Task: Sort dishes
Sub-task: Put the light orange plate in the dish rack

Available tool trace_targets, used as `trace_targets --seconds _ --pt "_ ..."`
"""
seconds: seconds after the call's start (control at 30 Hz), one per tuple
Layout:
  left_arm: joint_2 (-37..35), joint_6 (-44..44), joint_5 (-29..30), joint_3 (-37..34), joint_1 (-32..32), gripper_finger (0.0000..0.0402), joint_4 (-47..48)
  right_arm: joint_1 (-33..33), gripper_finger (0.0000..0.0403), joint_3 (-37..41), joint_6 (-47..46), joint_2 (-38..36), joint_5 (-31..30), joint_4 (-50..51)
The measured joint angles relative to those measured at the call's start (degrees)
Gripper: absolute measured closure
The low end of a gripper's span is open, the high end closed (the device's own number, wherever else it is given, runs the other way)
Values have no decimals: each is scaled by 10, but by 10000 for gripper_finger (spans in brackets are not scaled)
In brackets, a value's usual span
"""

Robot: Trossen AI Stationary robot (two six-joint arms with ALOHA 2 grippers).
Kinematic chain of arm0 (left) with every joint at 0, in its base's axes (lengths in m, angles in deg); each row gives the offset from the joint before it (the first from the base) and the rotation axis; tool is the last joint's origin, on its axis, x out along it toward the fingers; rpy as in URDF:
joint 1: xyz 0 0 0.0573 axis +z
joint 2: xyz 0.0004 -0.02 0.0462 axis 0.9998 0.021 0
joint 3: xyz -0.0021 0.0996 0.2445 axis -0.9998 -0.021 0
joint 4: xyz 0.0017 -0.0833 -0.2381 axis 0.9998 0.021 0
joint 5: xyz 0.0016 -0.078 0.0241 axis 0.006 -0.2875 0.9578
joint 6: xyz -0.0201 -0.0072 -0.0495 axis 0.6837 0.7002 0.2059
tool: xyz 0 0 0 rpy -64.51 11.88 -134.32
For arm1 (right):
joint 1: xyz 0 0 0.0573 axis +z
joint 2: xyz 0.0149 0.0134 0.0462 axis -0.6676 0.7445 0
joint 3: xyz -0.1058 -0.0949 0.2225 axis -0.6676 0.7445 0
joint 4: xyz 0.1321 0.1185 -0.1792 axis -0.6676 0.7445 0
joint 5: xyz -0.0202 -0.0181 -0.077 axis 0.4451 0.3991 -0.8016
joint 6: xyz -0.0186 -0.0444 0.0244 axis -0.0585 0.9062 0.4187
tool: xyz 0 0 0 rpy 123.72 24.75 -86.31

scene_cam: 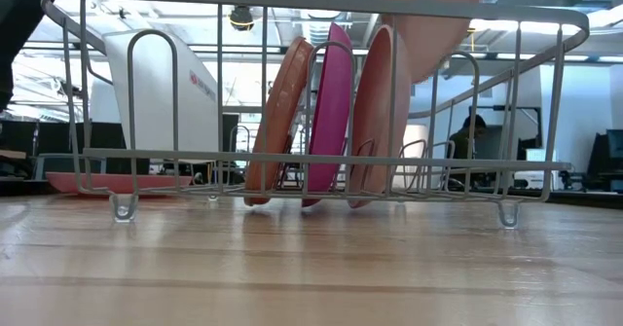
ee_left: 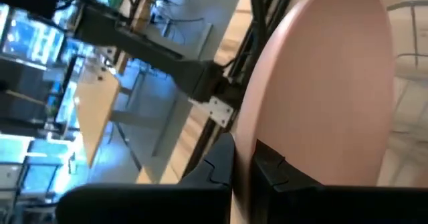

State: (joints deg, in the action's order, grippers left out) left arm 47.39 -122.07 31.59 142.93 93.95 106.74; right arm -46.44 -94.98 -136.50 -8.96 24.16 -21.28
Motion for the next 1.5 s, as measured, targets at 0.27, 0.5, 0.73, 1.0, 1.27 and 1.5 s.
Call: trace_targets --seconds 0.27,0.5,0.73,1.0,1.27,1.5 --pt "39 -34 24 0 -10 398 -23 0 137 0 -1 3 1 -2" --pt "52 -54 19 0 -11 398 -5 0 137 0 -13 3 5 -6" --pt "51 -69 6 0 -11 397 -8 0 137 0 -14 3 12 -8" --pt "60 -81 7 0 -12 396 8 0 137 0 -13 3 14 -9" --pt "59 -76 9 0 -11 396 11 0 137 0 2 6 14 -9" --pt "82 -86 -3 0 -12 396 2 0 137 0 1 7 16 -11"
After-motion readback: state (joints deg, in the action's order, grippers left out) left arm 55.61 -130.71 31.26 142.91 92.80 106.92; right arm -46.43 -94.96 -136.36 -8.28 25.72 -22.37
